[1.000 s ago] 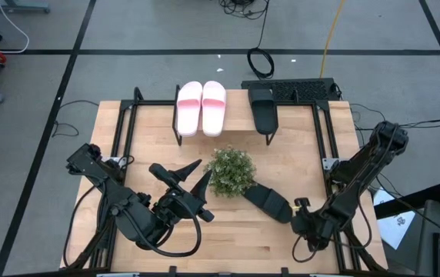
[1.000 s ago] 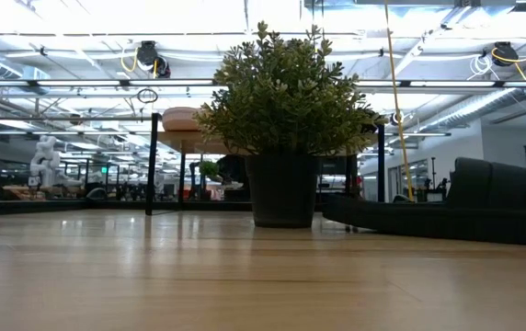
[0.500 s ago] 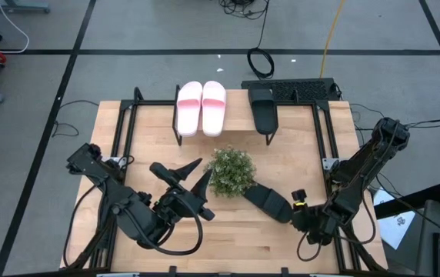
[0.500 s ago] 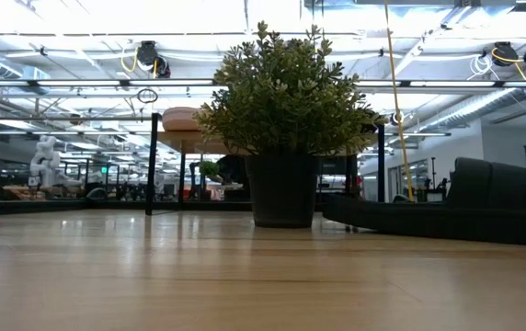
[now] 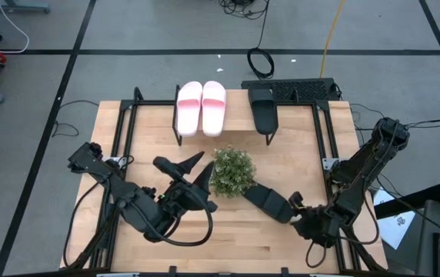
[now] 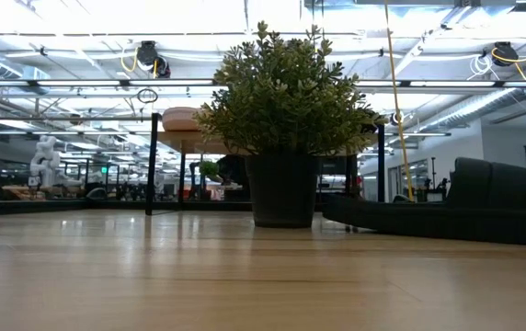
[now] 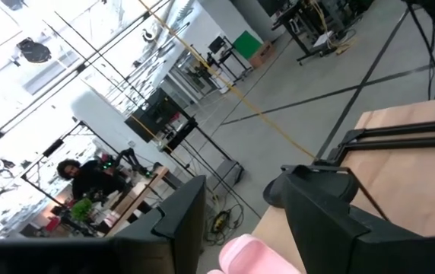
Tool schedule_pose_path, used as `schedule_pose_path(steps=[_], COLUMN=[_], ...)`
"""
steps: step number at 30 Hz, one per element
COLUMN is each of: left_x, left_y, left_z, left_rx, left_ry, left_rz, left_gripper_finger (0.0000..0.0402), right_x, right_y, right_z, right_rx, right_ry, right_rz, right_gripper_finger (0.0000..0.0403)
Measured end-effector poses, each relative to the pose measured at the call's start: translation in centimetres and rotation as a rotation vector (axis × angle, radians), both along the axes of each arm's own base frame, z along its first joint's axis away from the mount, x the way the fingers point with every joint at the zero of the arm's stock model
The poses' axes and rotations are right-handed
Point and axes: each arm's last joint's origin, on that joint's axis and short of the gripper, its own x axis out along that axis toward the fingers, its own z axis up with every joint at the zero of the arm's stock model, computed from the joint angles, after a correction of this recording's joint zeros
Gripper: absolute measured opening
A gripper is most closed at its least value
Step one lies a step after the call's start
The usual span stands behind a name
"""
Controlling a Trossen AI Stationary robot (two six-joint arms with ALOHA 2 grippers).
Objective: Pick and place slides into the shelf
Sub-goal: Put the black slipper on the shelf
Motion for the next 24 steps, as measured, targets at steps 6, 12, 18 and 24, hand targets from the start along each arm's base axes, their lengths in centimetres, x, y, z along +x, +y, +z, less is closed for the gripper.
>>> schedule_pose_path(steps=[6, 12, 18, 24], left_x=[0.1, 0.2, 0.4, 0.7], left_y=[0.2, 0.3, 0.6, 1.2], left_z=[0.0, 0.0, 0.0, 0.0], left_rx=[0.006, 0.009, 0.009, 0.009], left_ry=[0.008, 0.013, 0.013, 0.013], left_rz=[0.007, 0.008, 0.019, 0.036], left_gripper_finger=[0.0182, 0.0182, 0.0182, 0.0182], right_x=[0.4, 1.0, 0.8, -0.2], right_y=[-1.0, -1.6, -1.3, -0.5], right_z=[0.3, -1.2, -1.6, -1.8], right_rx=[-0.306, -0.293, -0.310, -0.244], right_ry=[-0.218, -0.100, -0.109, -0.075], right_rz=[-0.035, -0.026, -0.035, -0.016], right_gripper_finger=[0.0146, 0.0146, 0.0146, 0.0146])
